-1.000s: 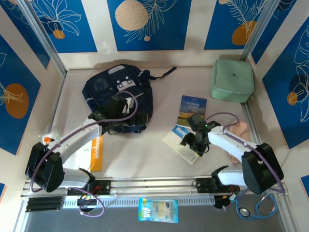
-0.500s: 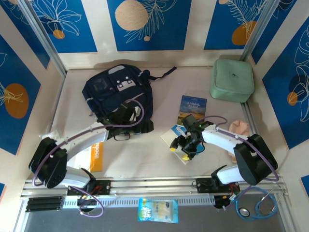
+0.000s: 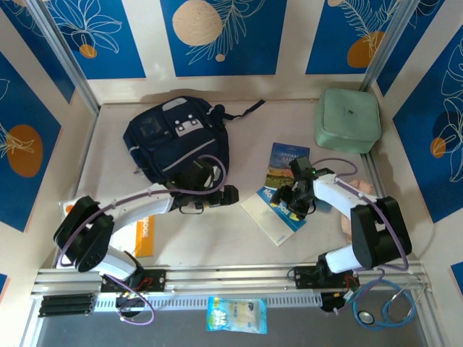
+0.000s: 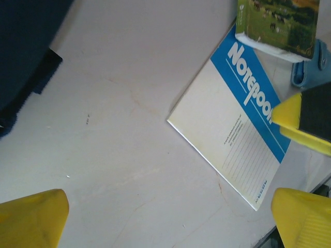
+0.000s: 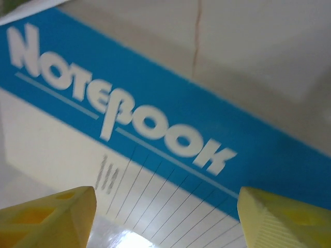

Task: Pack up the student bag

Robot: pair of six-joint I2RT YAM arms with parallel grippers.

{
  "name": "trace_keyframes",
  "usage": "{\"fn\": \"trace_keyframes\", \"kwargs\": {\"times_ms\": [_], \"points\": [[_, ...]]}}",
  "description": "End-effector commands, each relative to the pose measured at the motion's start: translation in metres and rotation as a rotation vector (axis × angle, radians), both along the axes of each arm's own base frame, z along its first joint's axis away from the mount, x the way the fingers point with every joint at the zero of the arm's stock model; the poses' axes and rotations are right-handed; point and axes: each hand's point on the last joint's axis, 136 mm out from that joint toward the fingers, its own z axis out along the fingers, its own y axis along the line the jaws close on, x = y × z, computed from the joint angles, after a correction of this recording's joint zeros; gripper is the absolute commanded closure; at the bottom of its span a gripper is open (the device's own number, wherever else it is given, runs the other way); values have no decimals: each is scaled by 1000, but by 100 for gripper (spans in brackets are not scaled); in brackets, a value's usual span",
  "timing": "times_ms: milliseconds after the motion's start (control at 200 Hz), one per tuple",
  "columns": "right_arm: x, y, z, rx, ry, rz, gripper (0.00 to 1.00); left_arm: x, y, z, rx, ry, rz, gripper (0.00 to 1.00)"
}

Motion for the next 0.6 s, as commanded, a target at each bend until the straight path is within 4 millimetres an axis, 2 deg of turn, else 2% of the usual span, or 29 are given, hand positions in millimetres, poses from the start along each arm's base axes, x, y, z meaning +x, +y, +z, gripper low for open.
{"fn": "trace_keyframes", "kwargs": {"times_ms": [0,90,175,280,360,415,490,535,595], "points": [[2,-5,-5,-44,1,61,25,-3,-16,7,-40,5,-29,0],[-9,-3,-12,-52,48,70,24,-7,-20,3,-42,22,-41,0],[-30,3,-18,-37,115,68,25,-12,-22,-4,-35,44,-47,0],[-56,23,-15,31,191,59,25,-19,-22,-12,-27,72,-52,0],[-68,45,-7,118,224,38,26,-23,-20,-17,-11,90,-50,0],[-70,64,0,205,229,35,26,-26,-18,-21,-2,100,-47,0],[-59,86,14,318,194,56,27,-28,-16,-27,11,115,-45,1],[-51,91,22,337,161,74,28,-30,-15,-31,19,123,-46,3],[-40,87,29,299,102,94,28,-31,-14,-36,28,138,-44,7]]}}
